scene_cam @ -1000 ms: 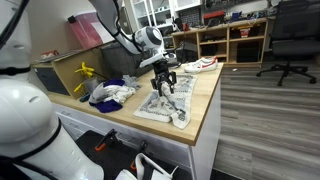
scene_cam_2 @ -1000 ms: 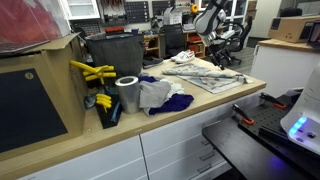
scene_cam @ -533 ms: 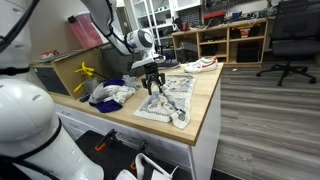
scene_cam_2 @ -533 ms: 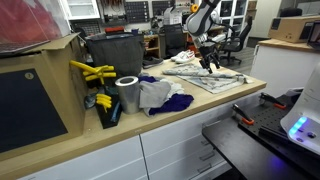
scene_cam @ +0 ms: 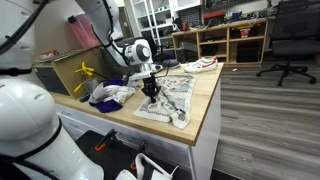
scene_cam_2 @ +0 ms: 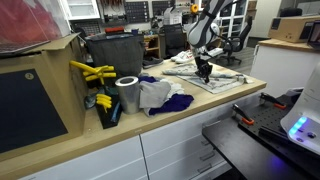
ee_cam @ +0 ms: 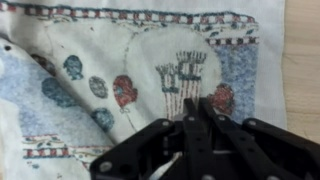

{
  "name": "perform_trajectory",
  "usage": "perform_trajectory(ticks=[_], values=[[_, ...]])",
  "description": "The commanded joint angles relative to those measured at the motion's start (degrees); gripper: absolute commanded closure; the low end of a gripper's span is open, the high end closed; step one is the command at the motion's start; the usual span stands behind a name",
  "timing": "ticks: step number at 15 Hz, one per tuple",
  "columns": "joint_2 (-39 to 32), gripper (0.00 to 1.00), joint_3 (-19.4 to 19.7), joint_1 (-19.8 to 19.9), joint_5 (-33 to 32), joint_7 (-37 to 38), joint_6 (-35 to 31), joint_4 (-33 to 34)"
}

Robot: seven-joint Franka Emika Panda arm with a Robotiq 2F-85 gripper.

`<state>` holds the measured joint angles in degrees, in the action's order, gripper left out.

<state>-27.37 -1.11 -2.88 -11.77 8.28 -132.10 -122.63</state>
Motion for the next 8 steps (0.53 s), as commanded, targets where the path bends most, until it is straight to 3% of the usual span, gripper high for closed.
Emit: perform_trajectory(ticks=[1,8], values=[[0.36,1.0,0.16,-1.49,2.31,1.87,-4.52,-2.57],[1.28,1.0,-0.45,-2.81,2.41,0.84,-1.29,-4.91]])
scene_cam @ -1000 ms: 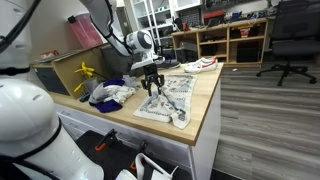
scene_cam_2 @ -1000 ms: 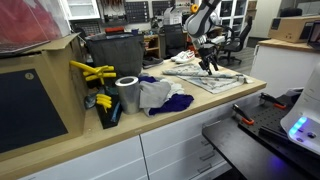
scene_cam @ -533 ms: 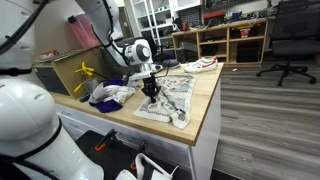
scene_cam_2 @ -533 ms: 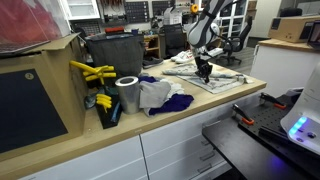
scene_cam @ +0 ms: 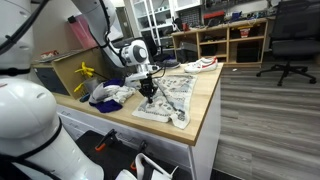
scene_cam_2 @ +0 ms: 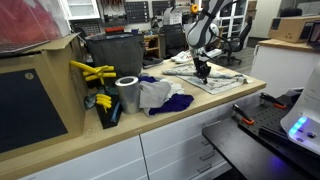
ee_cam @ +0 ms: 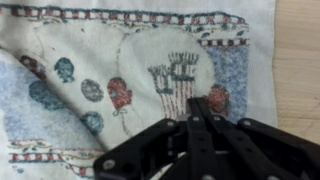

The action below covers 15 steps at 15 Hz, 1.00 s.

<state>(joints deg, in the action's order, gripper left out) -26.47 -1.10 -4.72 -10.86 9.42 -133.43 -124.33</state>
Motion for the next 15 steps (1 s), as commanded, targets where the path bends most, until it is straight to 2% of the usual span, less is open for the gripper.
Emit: perform_trajectory(ticks=[1,15], values=[[0.52,1.0,-0.53,-1.2,1.53,-0.32,0.37,-3.49],[1.43,1.0,-4.95,-3.6,3.56,-1.99,8.85,-5.99]])
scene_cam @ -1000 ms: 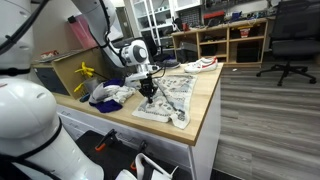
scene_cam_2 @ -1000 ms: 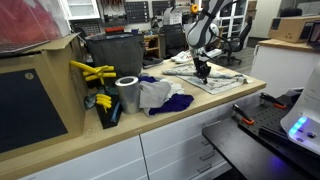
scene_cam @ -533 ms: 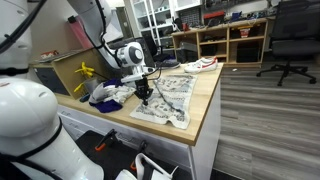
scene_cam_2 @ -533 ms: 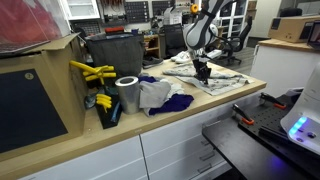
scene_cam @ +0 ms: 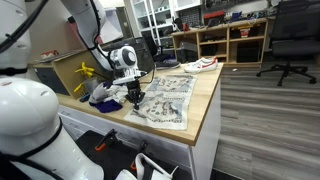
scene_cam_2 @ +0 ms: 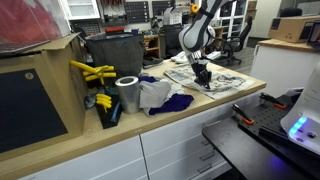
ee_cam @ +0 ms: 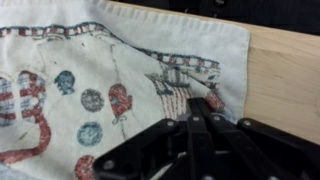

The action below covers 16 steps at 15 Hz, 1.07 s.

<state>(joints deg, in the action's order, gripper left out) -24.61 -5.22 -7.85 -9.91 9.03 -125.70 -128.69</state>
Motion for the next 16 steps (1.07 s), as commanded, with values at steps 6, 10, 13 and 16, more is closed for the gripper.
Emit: perform_trajectory(ticks=[6,10,13,16], values=[[0.53,0.73,-1.76,0.0,6.23,-3.18,3.44,-0.45],[2.32,0.44,-0.77,1.53,8.78,-4.51,3.54,3.26],[4.23,0.22,0.17,2.58,8.74,-4.98,3.54,7.16],[5.86,0.01,0.91,3.23,8.33,-4.62,2.7,10.47]])
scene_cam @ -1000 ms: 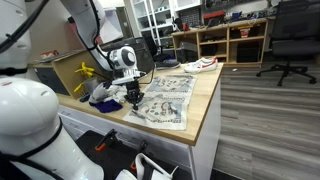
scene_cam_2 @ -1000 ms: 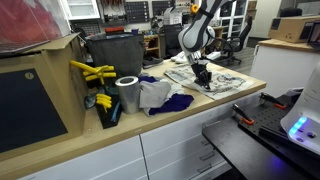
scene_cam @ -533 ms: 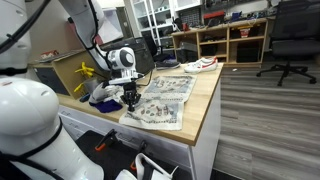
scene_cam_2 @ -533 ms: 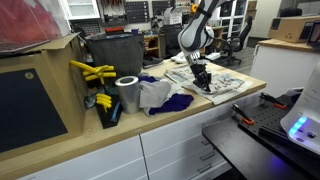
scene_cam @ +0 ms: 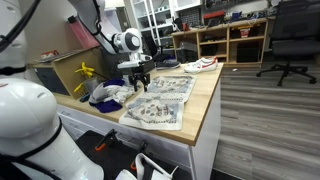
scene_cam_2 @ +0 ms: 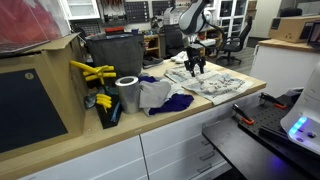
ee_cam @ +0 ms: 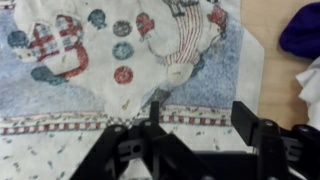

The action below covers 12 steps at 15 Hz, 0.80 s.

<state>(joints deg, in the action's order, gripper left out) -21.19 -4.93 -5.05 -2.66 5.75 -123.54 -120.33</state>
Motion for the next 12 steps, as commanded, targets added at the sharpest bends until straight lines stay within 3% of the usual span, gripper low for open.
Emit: perform_trajectory(ticks=[1,12], values=[[2.82,0.0,0.77,0.56,1.08,-1.15,0.48,2.98],[6.27,0.0,1.91,0.13,-0.35,2.15,2.66,5.72]])
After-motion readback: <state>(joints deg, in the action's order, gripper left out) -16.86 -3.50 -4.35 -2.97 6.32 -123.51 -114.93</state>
